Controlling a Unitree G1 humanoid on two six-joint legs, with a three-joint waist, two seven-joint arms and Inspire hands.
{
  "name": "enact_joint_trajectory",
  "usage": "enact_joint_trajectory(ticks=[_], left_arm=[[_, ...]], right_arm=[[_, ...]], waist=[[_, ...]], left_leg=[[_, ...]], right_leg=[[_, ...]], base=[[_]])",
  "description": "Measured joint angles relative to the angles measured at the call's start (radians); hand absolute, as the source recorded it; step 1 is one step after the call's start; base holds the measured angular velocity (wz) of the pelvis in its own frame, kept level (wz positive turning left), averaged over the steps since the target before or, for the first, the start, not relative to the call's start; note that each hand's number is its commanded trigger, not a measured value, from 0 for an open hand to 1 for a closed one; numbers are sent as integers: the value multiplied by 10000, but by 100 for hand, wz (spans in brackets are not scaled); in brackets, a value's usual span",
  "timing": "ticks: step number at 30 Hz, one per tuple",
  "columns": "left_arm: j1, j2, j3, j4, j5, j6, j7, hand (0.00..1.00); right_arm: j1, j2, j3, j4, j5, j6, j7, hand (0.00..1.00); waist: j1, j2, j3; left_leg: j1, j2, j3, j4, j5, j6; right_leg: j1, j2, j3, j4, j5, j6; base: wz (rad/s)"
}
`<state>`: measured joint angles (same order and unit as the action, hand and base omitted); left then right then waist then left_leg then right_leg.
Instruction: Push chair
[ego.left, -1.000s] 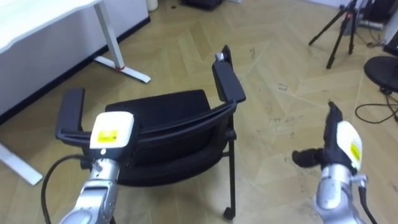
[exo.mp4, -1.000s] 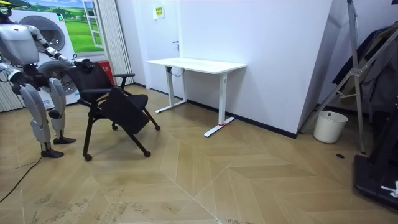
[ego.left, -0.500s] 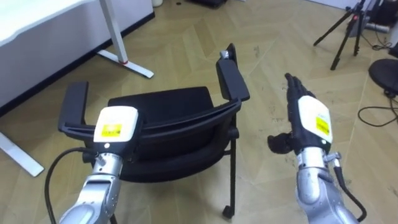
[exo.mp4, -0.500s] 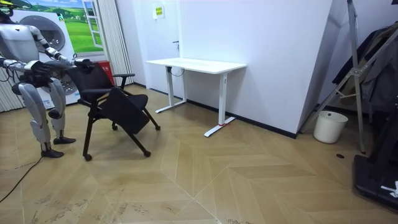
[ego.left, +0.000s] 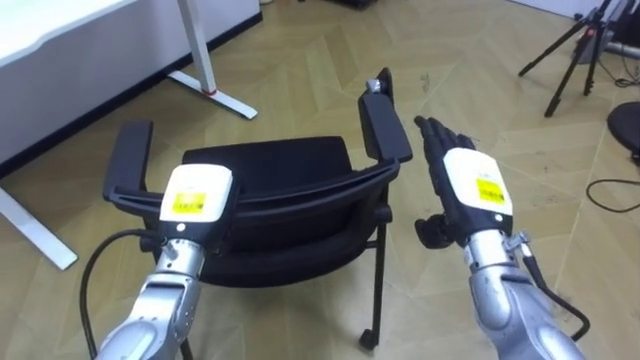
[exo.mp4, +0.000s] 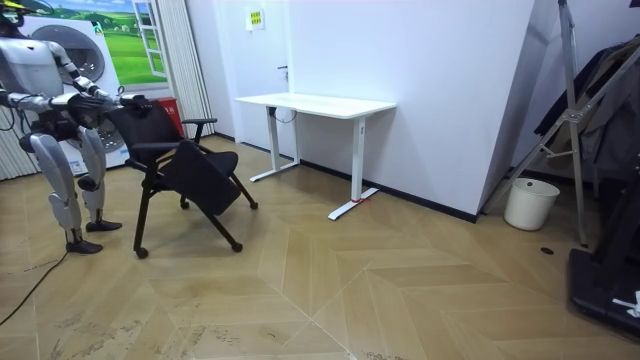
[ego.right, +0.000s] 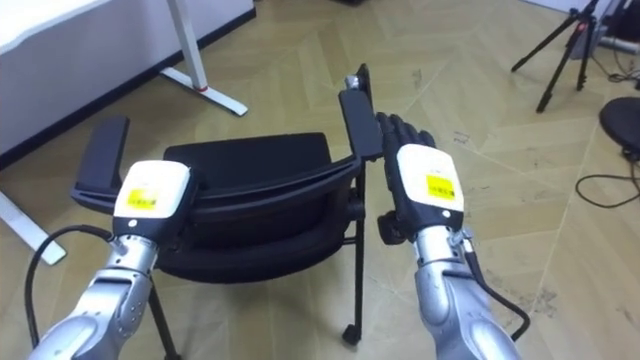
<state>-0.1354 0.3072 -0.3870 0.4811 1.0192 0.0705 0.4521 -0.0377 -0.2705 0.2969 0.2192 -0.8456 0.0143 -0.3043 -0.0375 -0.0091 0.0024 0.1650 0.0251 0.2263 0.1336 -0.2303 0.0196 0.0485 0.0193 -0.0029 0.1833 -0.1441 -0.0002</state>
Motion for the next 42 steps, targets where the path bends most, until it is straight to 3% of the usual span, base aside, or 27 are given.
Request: enact_joint_trajectory(ticks=[3, 7, 13, 27, 36, 42], left_arm=[[-98, 6, 0, -32, 180, -104, -28, 100], [-151, 60, -6, -276, 529, -106, -215, 100], [-262, 167, -80, -393, 559, -136, -356, 100], [-310, 160, -114, -502, 641, -183, -425, 100], [-577, 38, -256, -118, 644, -186, -413, 100], [-699, -41, -429, -116, 647, -197, -405, 100]], right_arm=[[-1, -36, 3, -114, -573, -1, 301, 0], [-4, -77, 360, -481, -681, -35, 473, 0], [-39, -86, 417, -884, -984, -311, 686, 0], [-437, -170, 916, -1097, -1060, -332, 1166, 0], [-1132, -176, 1455, -756, -1135, -124, 1614, 0], [-1133, -170, 1563, -349, -1432, 30, 1985, 0]], waist=[[158, -96, -77], [249, -274, -106], [376, -422, -21], [464, -457, 1], [579, -449, 1], [673, -371, 3]], left_leg=[[-147, 5, -68, 6, 2, 0], [-152, 24, -146, 12, 5, -3], [-181, 29, -196, 13, 5, -3], [-229, 28, -272, 16, 5, -3], [-227, 27, -318, 23, 6, -4], [-345, 12, -495, 54, 7, -2]], right_leg=[[-150, 3, -30, 30, 1, -3], [-125, 4, -140, 28, 19, -31], [-122, 0, -200, 24, 26, -39], [-140, -8, -263, 10, 25, -39], [-127, -21, -305, 21, 29, -45], [-134, -60, -492, -18, 28, -43]], base=[[2], [4], [2], [0], [0], [9]])
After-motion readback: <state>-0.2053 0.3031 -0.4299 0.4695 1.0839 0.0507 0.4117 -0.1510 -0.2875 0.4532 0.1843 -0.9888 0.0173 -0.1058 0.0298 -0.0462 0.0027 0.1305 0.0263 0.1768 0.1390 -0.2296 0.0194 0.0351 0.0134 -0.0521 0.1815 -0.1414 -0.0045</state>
